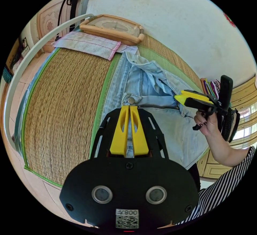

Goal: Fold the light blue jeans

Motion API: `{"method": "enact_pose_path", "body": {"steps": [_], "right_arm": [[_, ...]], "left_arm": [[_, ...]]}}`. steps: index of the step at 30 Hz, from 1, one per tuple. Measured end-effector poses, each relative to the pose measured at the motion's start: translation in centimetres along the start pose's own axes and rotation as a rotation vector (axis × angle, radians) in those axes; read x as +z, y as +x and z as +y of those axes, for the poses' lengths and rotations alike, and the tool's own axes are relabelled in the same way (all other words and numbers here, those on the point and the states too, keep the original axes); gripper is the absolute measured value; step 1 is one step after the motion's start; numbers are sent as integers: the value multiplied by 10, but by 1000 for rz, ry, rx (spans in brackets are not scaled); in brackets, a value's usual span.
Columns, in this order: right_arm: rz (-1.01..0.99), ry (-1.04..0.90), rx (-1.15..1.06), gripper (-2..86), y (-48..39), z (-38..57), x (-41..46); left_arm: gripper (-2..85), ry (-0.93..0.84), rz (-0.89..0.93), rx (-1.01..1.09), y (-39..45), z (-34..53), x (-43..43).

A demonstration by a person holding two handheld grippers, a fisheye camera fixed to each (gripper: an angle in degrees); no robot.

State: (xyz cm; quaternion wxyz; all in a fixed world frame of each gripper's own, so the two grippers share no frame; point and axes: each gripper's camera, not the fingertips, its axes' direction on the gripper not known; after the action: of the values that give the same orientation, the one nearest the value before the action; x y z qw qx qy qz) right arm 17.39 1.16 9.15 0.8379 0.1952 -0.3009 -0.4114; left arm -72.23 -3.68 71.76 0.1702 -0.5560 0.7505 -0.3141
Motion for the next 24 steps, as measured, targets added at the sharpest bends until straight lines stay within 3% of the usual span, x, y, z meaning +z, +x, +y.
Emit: {"method": "enact_pose_path", "body": {"steps": [3,8,12,15,16,24], "right_arm": [[34,-66,-86,29,-16,1,11],[132,-302,-168,32,-21,14,68],[127,-300,-169,34,-21,14,68],[115,-307,-148,37,-20,12,67],[100,-307,-136,38,-19,11,66],[182,-154,27,11,-25,25,13]], "left_arm": [[2,-52,-9,-20,-3,-7,16],[1,103,-40,-76,-4,1,-2],[1,198,-35,7,16,-5,-15],[1,70,-22,52,27,-21,15],[2,-47,-40,55,27,-27,38],[2,8,-57,104,36,-39,71]]}}
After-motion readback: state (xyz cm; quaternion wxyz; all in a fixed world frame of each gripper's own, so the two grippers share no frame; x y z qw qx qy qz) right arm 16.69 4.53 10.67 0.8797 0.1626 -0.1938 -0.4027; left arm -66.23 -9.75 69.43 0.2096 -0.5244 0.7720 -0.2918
